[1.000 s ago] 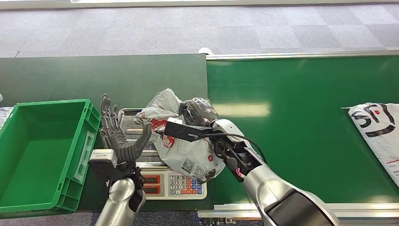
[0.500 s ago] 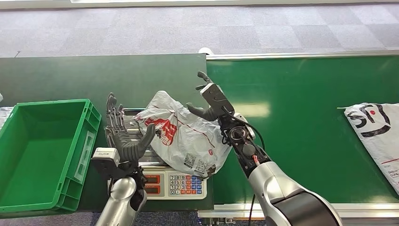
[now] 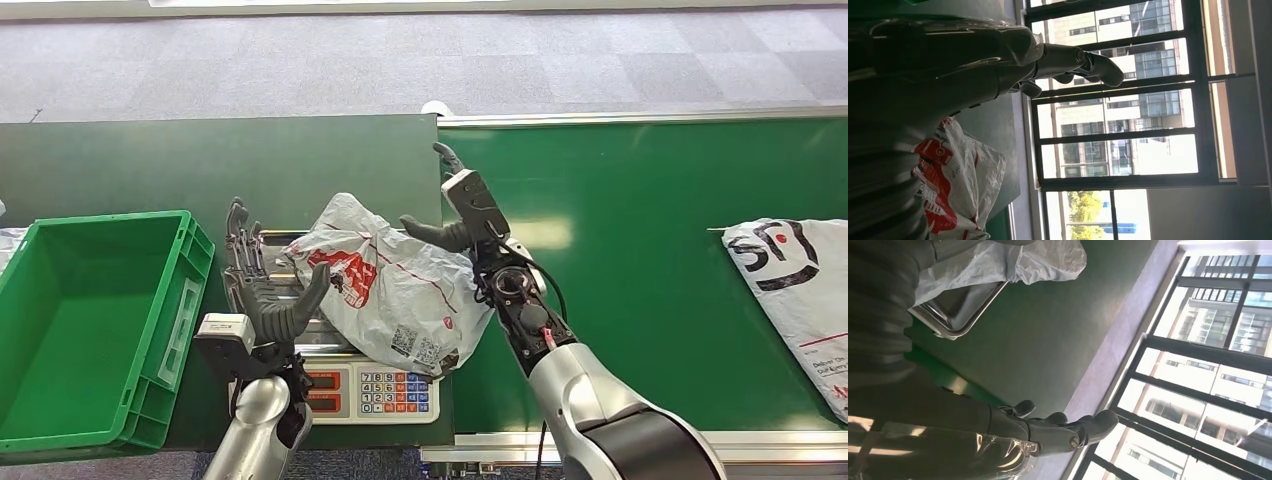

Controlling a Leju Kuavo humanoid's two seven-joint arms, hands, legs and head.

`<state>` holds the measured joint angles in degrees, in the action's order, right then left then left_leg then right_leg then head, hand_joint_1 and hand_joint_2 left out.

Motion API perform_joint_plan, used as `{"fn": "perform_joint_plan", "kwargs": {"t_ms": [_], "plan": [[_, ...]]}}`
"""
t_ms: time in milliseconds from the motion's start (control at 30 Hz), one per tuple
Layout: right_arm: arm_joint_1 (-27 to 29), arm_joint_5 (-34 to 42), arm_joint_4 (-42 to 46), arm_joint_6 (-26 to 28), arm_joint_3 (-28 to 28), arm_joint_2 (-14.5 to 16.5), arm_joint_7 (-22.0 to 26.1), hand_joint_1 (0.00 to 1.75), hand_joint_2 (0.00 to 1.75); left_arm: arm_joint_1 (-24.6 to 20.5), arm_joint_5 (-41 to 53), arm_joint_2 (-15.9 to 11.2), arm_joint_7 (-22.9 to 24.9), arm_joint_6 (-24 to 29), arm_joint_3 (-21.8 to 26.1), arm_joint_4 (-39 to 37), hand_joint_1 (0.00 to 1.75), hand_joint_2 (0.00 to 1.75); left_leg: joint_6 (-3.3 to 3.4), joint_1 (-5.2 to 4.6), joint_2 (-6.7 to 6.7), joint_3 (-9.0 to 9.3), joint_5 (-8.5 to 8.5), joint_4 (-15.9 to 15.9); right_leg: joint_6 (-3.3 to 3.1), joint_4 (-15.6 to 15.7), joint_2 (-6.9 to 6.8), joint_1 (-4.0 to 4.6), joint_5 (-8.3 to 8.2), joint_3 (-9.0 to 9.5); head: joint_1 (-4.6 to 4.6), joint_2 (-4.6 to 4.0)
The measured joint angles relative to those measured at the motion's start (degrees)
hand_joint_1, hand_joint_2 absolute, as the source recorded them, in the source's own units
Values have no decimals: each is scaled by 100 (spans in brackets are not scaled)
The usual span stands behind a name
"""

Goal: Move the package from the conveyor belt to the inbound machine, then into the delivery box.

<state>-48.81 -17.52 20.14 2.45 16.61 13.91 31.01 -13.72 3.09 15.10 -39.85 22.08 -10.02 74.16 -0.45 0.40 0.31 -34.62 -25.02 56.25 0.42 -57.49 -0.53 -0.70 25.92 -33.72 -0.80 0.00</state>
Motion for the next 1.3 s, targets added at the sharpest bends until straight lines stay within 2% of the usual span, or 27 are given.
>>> {"fn": "perform_joint_plan", "kwargs": {"t_ms": [400, 633, 800, 933, 1033, 1133, 1300], "plan": [[354, 349, 205, -27, -198, 38, 354, 0, 175, 2, 8, -9, 1, 41, 52, 0, 0, 175, 0, 0, -1, 0, 0, 0, 0, 0, 0, 0, 0, 0, 1, 0], [608, 832, 510, 304, -475, 14, 799, 0, 175, -5, 103, -23, 0, 7, 82, -20, 0, 175, 0, 0, -1, 0, 0, 0, 0, 0, 0, 0, 0, -1, 0, 0], [957, 1082, 1009, 620, -591, -23, 900, 0, 175, -169, 340, -46, 27, -157, -34, -358, 0, 175, 0, 0, -1, 0, 0, 0, 0, 0, -1, 0, 0, -3, -1, 0], [1267, 1162, 1500, 1074, -593, -74, 905, 0, 175, -435, 574, -49, 200, -240, -200, -805, 0, 175, 0, 0, 1, 1, 0, 0, 0, 0, 0, 0, 0, -2, 1, 0], [1476, 1116, 1788, 1386, -565, -136, 905, 0, 175, -552, 939, -50, 563, -164, -363, -1105, 0, 175, 0, 0, 1, 1, 0, 0, 0, 0, 0, -1, 0, -2, 0, 0], [1633, 1177, 1930, 1343, -528, -188, 905, 0, 175, -631, 1364, -51, 926, -53, -514, -1453, 0, 175, 0, 0, 2, 0, -1, 0, 0, 0, 0, -1, 0, -2, 0, 0], [1782, 1266, 2048, 1049, -422, -259, 820, 0, 175, -662, 1665, -56, 1062, -13, -593, -1836, 0, 175, 0, 0, 2, 0, -1, -1, 0, 0, 0, 0, 0, -4, -1, 0]]}}
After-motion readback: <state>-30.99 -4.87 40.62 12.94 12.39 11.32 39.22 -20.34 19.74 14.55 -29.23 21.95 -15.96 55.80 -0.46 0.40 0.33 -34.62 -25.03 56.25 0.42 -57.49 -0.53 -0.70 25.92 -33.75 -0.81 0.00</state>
